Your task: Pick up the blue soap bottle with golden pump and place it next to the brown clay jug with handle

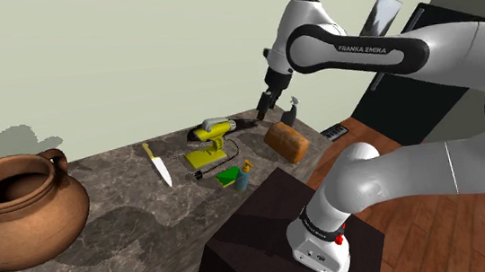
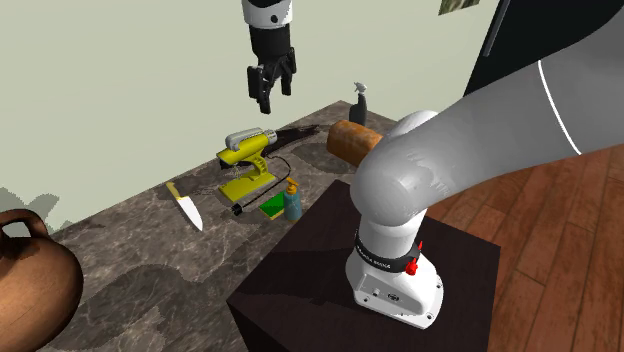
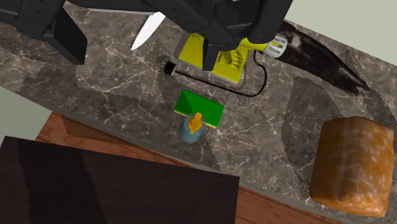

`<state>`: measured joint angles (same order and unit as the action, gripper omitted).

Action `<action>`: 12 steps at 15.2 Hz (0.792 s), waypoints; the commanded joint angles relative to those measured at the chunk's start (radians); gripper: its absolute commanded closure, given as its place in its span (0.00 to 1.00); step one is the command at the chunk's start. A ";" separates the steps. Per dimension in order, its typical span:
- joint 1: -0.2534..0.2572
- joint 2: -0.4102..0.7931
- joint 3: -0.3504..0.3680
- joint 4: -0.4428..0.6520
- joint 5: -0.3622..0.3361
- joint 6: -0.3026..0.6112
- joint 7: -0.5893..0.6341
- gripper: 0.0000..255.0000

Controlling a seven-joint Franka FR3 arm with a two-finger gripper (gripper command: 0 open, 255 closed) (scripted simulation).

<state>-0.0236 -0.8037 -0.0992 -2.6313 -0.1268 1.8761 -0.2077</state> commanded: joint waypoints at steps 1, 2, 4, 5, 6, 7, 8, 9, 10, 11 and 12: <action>-0.005 0.034 -0.017 -0.046 -0.009 0.078 -0.007 0.00; -0.009 0.049 -0.027 -0.068 -0.016 0.115 -0.013 0.00; -0.018 0.087 -0.048 -0.109 -0.028 0.192 -0.025 0.00; -0.022 0.109 -0.059 -0.128 -0.034 0.232 -0.032 0.00; -0.026 0.134 -0.070 -0.145 -0.040 0.272 -0.038 0.00; -0.030 0.161 -0.081 -0.160 -0.045 0.314 -0.044 0.00; -0.033 0.191 -0.092 -0.174 -0.051 0.356 -0.051 0.00; -0.037 0.223 -0.104 -0.187 -0.056 0.400 -0.058 0.00; -0.039 0.258 -0.115 -0.198 -0.061 0.444 -0.065 0.00; -0.042 0.295 -0.127 -0.207 -0.065 0.489 -0.073 0.00; -0.043 0.334 -0.139 -0.214 -0.067 0.535 -0.081 0.00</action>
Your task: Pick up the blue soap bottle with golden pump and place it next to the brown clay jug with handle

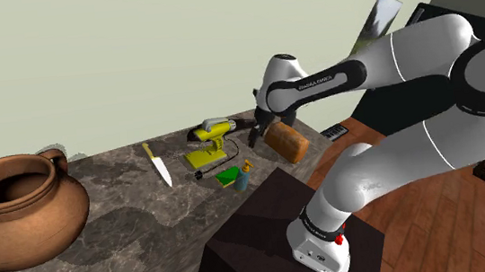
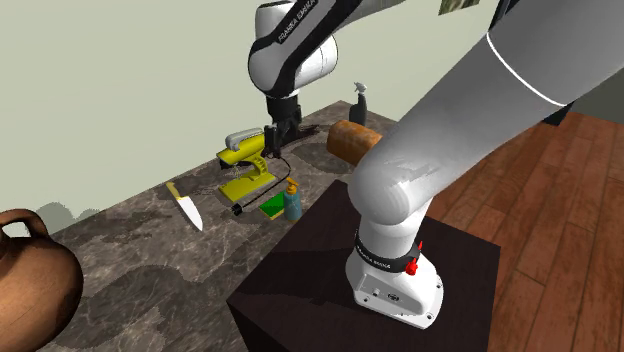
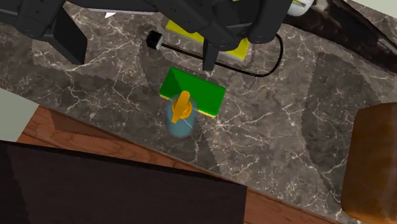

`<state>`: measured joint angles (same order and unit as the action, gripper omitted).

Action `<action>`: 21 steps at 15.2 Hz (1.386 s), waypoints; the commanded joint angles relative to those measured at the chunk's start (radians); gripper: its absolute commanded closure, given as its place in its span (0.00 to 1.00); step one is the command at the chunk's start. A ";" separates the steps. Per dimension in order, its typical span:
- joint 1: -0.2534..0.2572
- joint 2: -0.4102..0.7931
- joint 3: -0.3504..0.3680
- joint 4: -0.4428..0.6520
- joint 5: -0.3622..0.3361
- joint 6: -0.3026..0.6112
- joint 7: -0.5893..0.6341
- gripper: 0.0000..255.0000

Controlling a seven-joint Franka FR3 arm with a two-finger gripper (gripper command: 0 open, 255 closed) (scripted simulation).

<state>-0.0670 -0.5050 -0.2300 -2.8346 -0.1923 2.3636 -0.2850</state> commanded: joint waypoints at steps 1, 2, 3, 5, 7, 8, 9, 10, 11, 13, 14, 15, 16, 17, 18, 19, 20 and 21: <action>0.000 0.078 -0.020 -0.016 -0.003 0.094 -0.012 0.00; 0.000 0.122 -0.032 -0.020 -0.003 0.140 -0.022 0.00; 0.002 0.168 -0.045 -0.022 0.000 0.187 -0.033 0.00; 0.010 0.266 -0.070 -0.020 0.015 0.280 -0.061 0.00; 0.026 0.370 -0.096 -0.011 0.054 0.372 -0.104 0.00; 0.037 0.424 -0.108 -0.005 0.088 0.416 -0.135 0.00; 0.047 0.475 -0.115 0.003 0.132 0.456 -0.173 0.00; 0.050 0.496 -0.113 0.005 0.152 0.475 -0.187 0.00; 0.053 0.518 -0.110 0.006 0.175 0.493 -0.203 0.00; 0.055 0.561 -0.099 0.011 0.227 0.530 -0.240 0.00; 0.053 0.583 -0.090 0.014 0.257 0.547 -0.262 0.00; 0.049 0.604 -0.078 0.017 0.289 0.564 -0.284 0.00; 0.041 0.626 -0.062 0.021 0.320 0.581 -0.307 0.00; 0.033 0.638 -0.051 0.023 0.337 0.590 -0.319 0.00; 0.032 0.638 -0.049 0.023 0.336 0.591 -0.319 0.00; 0.031 0.638 -0.049 0.023 0.336 0.591 -0.318 0.00; 0.031 0.638 -0.049 0.023 0.336 0.591 -0.318 0.00; 0.031 0.638 -0.049 0.023 0.336 0.591 -0.318 0.00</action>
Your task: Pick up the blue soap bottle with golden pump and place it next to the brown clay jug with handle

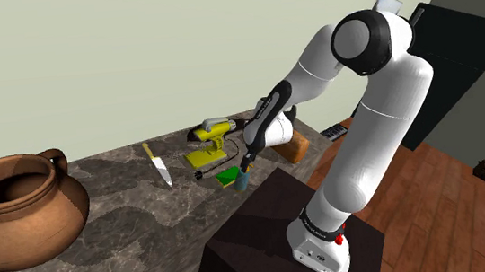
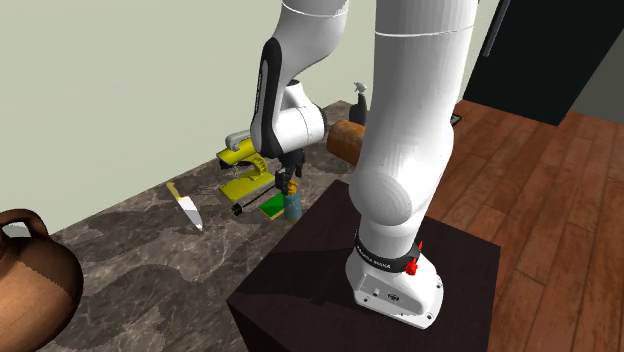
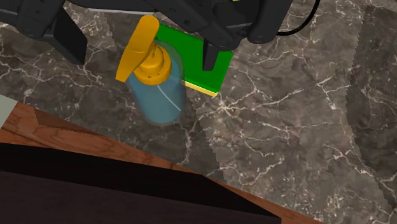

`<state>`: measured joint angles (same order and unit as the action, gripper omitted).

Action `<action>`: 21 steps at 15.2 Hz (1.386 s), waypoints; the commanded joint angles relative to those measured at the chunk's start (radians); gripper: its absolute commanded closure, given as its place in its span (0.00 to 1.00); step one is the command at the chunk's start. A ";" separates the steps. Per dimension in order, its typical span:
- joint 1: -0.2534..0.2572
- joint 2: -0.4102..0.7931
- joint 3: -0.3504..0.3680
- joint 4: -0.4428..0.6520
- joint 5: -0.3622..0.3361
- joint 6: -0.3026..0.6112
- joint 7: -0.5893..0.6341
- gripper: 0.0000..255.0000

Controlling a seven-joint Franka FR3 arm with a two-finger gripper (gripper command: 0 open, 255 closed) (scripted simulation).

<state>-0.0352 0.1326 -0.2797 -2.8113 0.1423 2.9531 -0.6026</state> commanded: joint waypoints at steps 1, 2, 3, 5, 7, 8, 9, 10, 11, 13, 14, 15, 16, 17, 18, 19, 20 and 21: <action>0.000 0.001 0.001 0.000 0.001 0.001 -0.001 0.00; 0.000 0.001 0.001 0.000 0.001 0.001 -0.001 0.00; 0.000 0.001 0.001 0.000 0.001 0.001 -0.001 0.00; 0.000 0.001 0.001 0.000 0.001 0.001 -0.001 1.00; 0.000 0.001 0.001 0.000 0.001 0.001 -0.001 1.00; 0.000 0.001 0.001 0.000 0.001 0.001 -0.001 1.00; 0.000 0.000 0.001 0.000 0.001 0.001 0.000 1.00; 0.000 0.000 0.000 0.000 0.000 0.000 0.000 1.00; 0.000 0.000 0.000 0.000 0.000 0.000 0.000 1.00; 0.000 0.001 0.001 0.000 0.001 0.000 0.000 1.00; 0.000 0.001 0.001 0.000 0.001 0.001 -0.001 1.00; 0.012 -0.020 -0.018 -0.004 -0.028 -0.016 0.021 1.00; 0.022 -0.042 -0.036 -0.007 -0.058 -0.033 0.042 1.00; 0.028 -0.063 -0.050 -0.010 -0.088 -0.050 0.063 1.00; 0.032 -0.085 -0.061 -0.013 -0.117 -0.068 0.083 1.00; 0.033 -0.106 -0.069 -0.015 -0.144 -0.086 0.102 1.00; 0.032 -0.128 -0.074 -0.016 -0.168 -0.104 0.120 1.00; 0.030 -0.149 -0.077 -0.017 -0.190 -0.123 0.135 1.00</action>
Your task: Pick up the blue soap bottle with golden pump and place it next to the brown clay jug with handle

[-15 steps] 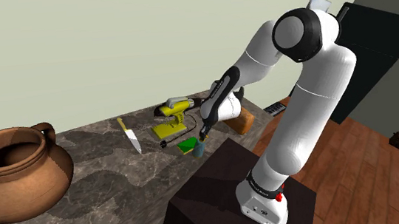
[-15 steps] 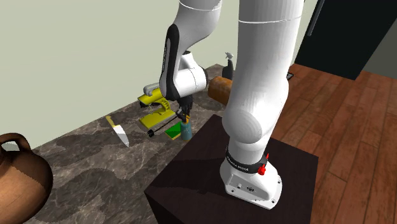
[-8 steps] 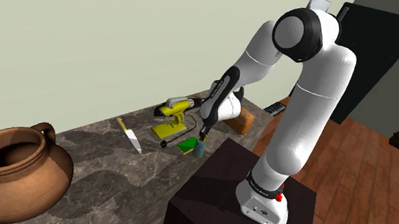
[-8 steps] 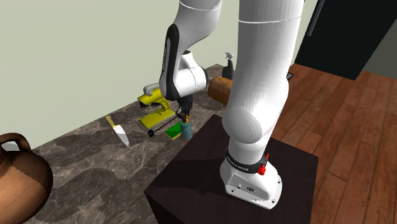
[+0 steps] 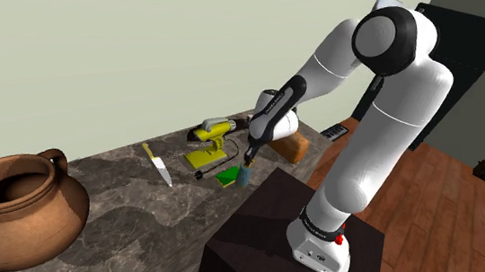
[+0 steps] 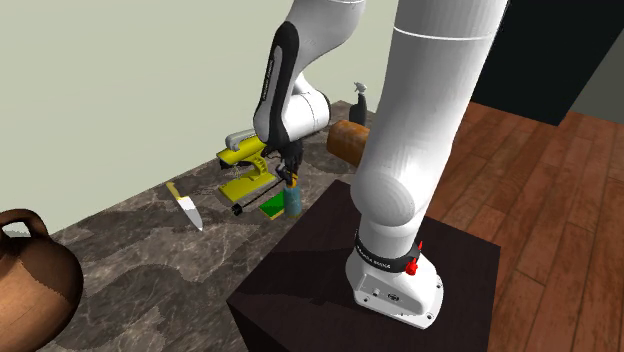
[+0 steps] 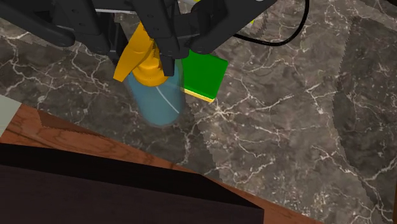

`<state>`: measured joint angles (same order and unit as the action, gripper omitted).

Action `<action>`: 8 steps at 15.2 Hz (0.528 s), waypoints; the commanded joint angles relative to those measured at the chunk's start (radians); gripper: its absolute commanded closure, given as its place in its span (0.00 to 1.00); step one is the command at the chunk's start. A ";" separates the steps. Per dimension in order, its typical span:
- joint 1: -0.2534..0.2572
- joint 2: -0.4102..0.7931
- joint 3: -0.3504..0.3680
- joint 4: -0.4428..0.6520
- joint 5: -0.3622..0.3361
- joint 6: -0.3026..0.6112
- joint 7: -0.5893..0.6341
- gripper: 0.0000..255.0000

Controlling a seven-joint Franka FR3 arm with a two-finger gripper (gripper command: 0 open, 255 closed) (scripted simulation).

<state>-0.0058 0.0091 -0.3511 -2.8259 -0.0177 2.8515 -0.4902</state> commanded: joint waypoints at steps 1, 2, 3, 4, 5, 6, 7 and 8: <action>-0.003 -0.046 -0.007 -0.003 -0.050 -0.041 0.036 1.00; -0.007 -0.067 -0.007 -0.004 -0.067 -0.060 0.048 1.00; -0.012 -0.087 -0.006 -0.004 -0.083 -0.079 0.059 1.00; -0.016 -0.107 -0.005 -0.004 -0.096 -0.099 0.068 1.00; -0.020 -0.127 -0.003 -0.003 -0.107 -0.118 0.076 1.00; -0.024 -0.146 -0.001 -0.003 -0.117 -0.138 0.083 1.00; -0.028 -0.165 0.001 -0.002 -0.126 -0.158 0.089 1.00; -0.031 -0.184 0.004 0.000 -0.134 -0.177 0.094 1.00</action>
<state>-0.0317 -0.1540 -0.3482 -2.8264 -0.1407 2.6952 -0.4007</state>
